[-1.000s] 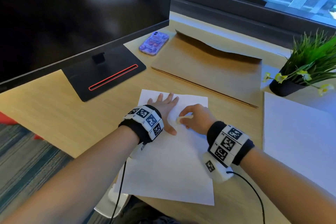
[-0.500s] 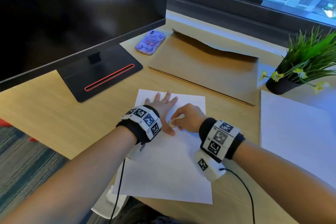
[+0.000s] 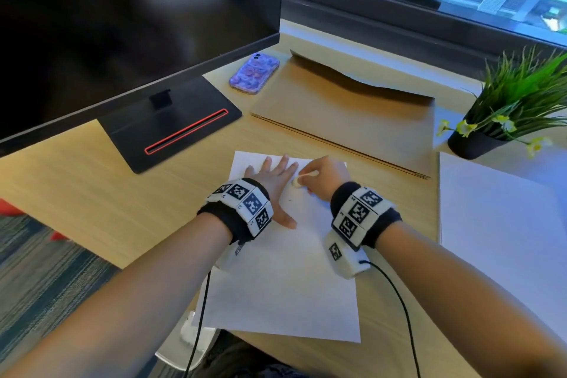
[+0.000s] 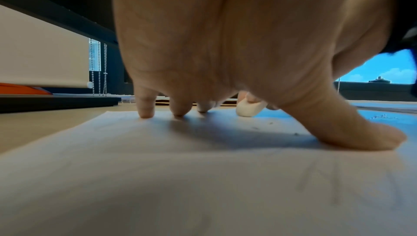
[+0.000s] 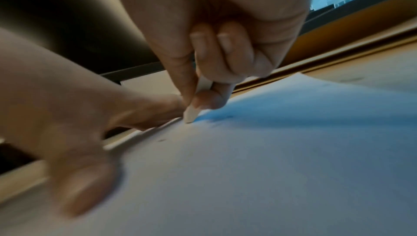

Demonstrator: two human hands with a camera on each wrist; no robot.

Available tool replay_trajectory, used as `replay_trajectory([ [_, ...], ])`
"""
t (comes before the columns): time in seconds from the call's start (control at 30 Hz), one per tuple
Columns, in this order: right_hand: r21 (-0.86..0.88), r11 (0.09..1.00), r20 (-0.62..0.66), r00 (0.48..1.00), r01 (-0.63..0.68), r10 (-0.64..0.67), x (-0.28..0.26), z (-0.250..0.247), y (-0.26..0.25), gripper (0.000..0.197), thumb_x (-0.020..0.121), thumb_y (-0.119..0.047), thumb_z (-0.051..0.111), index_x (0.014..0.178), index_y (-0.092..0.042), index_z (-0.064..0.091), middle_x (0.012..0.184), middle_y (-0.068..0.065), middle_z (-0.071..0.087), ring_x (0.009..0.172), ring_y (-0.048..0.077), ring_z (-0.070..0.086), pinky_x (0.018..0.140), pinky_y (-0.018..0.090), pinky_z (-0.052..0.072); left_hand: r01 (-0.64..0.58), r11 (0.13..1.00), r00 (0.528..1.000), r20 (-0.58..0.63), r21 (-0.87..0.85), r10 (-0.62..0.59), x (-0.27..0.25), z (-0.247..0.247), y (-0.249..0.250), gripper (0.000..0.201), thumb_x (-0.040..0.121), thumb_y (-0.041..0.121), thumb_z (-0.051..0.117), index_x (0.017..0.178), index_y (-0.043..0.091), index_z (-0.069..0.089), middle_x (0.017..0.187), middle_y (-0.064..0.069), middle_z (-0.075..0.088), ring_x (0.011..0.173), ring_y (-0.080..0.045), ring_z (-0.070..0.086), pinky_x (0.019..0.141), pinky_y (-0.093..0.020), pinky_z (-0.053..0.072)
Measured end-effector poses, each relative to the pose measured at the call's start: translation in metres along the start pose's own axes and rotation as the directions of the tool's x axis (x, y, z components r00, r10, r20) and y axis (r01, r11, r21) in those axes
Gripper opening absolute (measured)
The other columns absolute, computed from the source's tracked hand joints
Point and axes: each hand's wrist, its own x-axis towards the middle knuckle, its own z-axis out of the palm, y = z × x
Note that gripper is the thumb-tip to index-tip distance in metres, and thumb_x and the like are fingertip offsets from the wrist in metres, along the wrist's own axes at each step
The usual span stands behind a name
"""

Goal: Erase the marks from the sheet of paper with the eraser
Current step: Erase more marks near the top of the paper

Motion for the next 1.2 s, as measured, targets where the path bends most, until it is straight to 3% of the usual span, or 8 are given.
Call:
replay_trajectory([
  [0.07,0.015,1.000,-0.013,1.000,-0.010,0.010,-0.001,0.004,-0.001,0.020,0.088,-0.023,0.063,0.107,-0.017,0.066,0.092,0.005,0.063,0.083,0.018,0.061,0.072,0.026,0.048,0.024,1.000,0.999,-0.026,-0.004,-0.024,-0.002,0.002,0.000,0.131,0.067,0.060,0.073,0.148,0.016,-0.020,0.156,0.001,-0.023,0.145,-0.025,-0.014,0.117,-0.050,0.002],
  [0.23,-0.099,0.992,0.180,0.982,0.080,-0.061,-0.021,0.012,0.000,0.013,0.085,-0.023,0.066,0.097,-0.018,0.070,0.080,0.000,0.063,0.074,0.014,0.063,0.081,0.030,0.054,0.049,0.999,0.998,-0.031,0.013,-0.049,0.000,0.004,-0.003,0.135,0.065,0.065,0.071,0.147,0.008,-0.021,0.154,-0.007,-0.027,0.145,-0.022,-0.016,0.118,-0.045,0.002],
  [0.4,-0.037,0.999,0.004,1.000,0.018,-0.018,0.014,0.001,-0.009,0.024,0.088,-0.025,0.064,0.109,-0.017,0.067,0.097,0.004,0.065,0.083,0.015,0.062,0.069,0.025,0.048,0.046,0.999,0.998,-0.035,0.014,-0.046,-0.002,0.002,-0.002,0.133,0.067,0.064,0.070,0.147,0.009,-0.020,0.154,-0.006,-0.026,0.145,-0.021,-0.015,0.118,-0.044,0.002],
  [0.53,-0.086,0.996,-0.005,1.000,0.026,-0.027,0.007,0.011,-0.006,0.025,0.089,-0.026,0.061,0.113,-0.020,0.065,0.113,0.004,0.063,0.091,0.016,0.063,0.080,0.030,0.053,0.050,0.998,0.998,-0.037,0.025,-0.049,0.001,0.003,-0.003,0.134,0.066,0.066,0.069,0.147,0.009,-0.021,0.155,-0.006,-0.026,0.145,-0.021,-0.015,0.118,-0.045,0.002],
  [0.67,-0.153,0.985,0.154,0.986,0.081,-0.057,0.001,0.006,-0.005,0.019,0.088,-0.025,0.064,0.106,-0.020,0.068,0.091,0.001,0.066,0.076,0.010,0.062,0.073,0.023,0.050,0.049,0.998,0.998,-0.037,0.048,-0.047,0.000,0.004,-0.003,0.133,0.066,0.068,0.067,0.147,0.009,-0.021,0.154,-0.007,-0.026,0.145,-0.021,-0.016,0.118,-0.044,0.003],
  [0.87,-0.082,0.996,0.008,1.000,0.021,-0.020,0.014,0.003,-0.008,0.021,0.088,-0.024,0.063,0.107,-0.018,0.067,0.103,0.000,0.064,0.089,0.016,0.063,0.079,0.028,0.053,0.049,0.998,0.998,-0.039,0.042,-0.047,-0.001,0.002,-0.002,0.133,0.067,0.068,0.067,0.146,0.008,-0.021,0.155,-0.008,-0.026,0.145,-0.022,-0.016,0.118,-0.045,0.003],
  [1.03,-0.125,0.990,0.187,0.981,0.067,-0.043,-0.004,0.011,-0.006,0.015,0.087,-0.026,0.064,0.099,-0.020,0.070,0.078,-0.003,0.063,0.070,0.007,0.060,0.067,0.021,0.047,0.050,0.997,0.998,-0.028,0.059,-0.048,0.001,0.002,-0.003,0.135,0.066,0.070,0.066,0.146,0.007,-0.022,0.154,-0.008,-0.026,0.144,-0.023,-0.016,0.117,-0.046,0.002],
  [1.2,-0.021,1.000,-0.005,1.000,-0.012,0.012,0.015,-0.002,-0.012,0.018,0.089,-0.022,0.061,0.105,-0.016,0.068,0.099,0.007,0.068,0.088,0.018,0.064,0.077,0.029,0.053,0.053,0.997,0.998,-0.033,0.050,-0.052,0.000,0.002,-0.001,0.133,0.067,0.067,0.067,0.146,0.008,-0.022,0.154,-0.008,-0.026,0.144,-0.022,-0.016,0.117,-0.046,0.002],
])
